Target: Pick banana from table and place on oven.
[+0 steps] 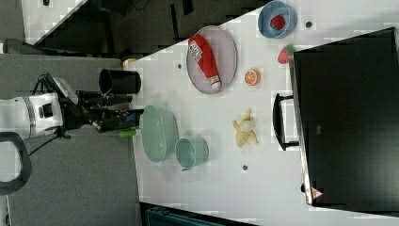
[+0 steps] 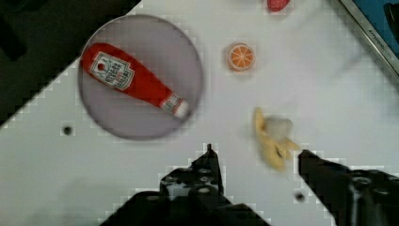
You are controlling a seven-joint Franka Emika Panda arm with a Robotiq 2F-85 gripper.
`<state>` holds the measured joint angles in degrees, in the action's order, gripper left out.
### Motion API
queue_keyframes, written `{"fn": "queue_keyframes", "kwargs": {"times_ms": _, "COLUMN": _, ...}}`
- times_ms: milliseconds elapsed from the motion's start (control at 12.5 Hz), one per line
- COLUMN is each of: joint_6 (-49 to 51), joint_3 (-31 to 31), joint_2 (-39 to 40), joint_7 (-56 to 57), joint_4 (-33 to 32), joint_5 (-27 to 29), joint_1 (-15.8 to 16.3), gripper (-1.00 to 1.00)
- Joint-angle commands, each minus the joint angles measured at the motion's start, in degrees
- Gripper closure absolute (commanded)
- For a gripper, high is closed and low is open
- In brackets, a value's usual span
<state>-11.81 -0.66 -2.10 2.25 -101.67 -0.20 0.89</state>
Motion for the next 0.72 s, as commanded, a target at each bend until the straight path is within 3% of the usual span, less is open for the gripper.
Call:
{"fn": "queue_keyframes", "kwargs": {"times_ms": 80, "joint_6": 8.4, "joint_3": -0.8, "joint_2": -26.0, "joint_7": -5.5, "joint_4": -18.5, "joint_5": -1.8, "joint_1": -1.6, "gripper": -0.58}}
{"fn": "queue_keyframes", "kwargs": {"times_ms": 240, "joint_6": 8.4, "joint_3": -0.8, "joint_2": -26.0, "joint_7": -5.5, "joint_4": -18.9, "joint_5": -1.8, "joint_1": -1.6, "gripper": -0.99}}
{"fn": "queue_keyframes", "kwargs": {"times_ms": 720, "joint_6": 2.9, "joint_3": -0.8, "joint_2": -23.2, "joint_7": -5.5, "joint_4": -23.0, "joint_5": -1.8, "joint_1": -1.6, "gripper": -1.0}}
